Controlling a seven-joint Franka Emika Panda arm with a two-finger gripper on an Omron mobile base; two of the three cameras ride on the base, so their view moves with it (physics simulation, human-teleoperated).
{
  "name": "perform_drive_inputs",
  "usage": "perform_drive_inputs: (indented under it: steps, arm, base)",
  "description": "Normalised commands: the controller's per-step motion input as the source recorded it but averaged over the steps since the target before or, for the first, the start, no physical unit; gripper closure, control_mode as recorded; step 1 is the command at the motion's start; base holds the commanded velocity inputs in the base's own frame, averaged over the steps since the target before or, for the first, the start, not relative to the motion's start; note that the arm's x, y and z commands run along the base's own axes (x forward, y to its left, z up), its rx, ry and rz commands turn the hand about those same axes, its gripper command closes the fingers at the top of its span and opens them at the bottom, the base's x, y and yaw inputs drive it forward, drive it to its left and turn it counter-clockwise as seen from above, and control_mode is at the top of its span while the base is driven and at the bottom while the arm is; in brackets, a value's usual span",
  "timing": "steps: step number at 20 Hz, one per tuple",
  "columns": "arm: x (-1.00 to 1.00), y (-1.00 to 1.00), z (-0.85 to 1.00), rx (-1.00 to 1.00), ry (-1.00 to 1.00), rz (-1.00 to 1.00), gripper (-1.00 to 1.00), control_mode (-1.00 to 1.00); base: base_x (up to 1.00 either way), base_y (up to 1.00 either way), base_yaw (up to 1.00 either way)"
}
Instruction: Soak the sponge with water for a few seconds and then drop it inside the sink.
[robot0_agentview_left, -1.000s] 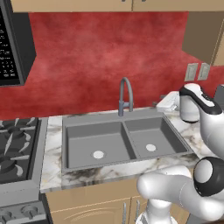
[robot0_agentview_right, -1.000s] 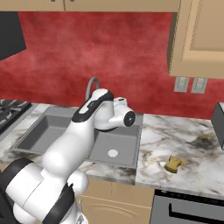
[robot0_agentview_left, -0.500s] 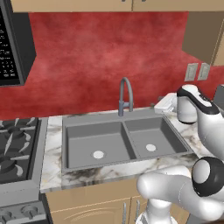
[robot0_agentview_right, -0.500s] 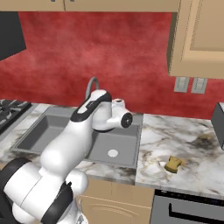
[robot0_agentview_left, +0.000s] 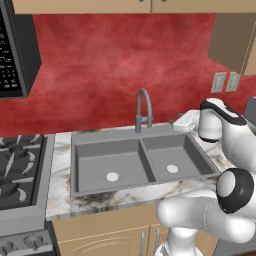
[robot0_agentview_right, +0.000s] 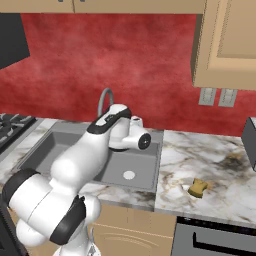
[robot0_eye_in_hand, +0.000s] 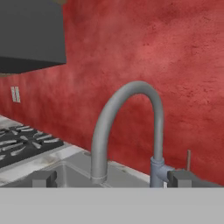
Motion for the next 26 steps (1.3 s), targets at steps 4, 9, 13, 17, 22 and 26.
perform_drive_inputs:
  steps: [4,9,13,17,22,26]
  arm:
    - [0.17,0.02,-0.09,0.07,0.00,0.00,-1.00,-1.00]
    - [0.21,0.01,-0.01,0.06,0.00,0.00,-1.00,-1.00]
    - [0.20,0.00,-0.01,0.05,0.00,0.00,-1.00,-1.00]
    - [0.14,0.00,0.00,0.02,0.00,0.00,-1.00,-1.00]
    - [0.01,0.00,0.00,0.00,0.00,0.00,-1.00,-1.00]
    - [0.00,0.00,0.00,-0.04,0.00,0.00,-1.00,-1.00]
  base:
    - [0.00,0.00,0.00]
    - [0.00,0.00,0.00]
    - [0.00,0.00,0.00]
    - [0.00,0.00,0.00]
    - [0.00,0.00,0.00]
    - [0.00,0.00,0.00]
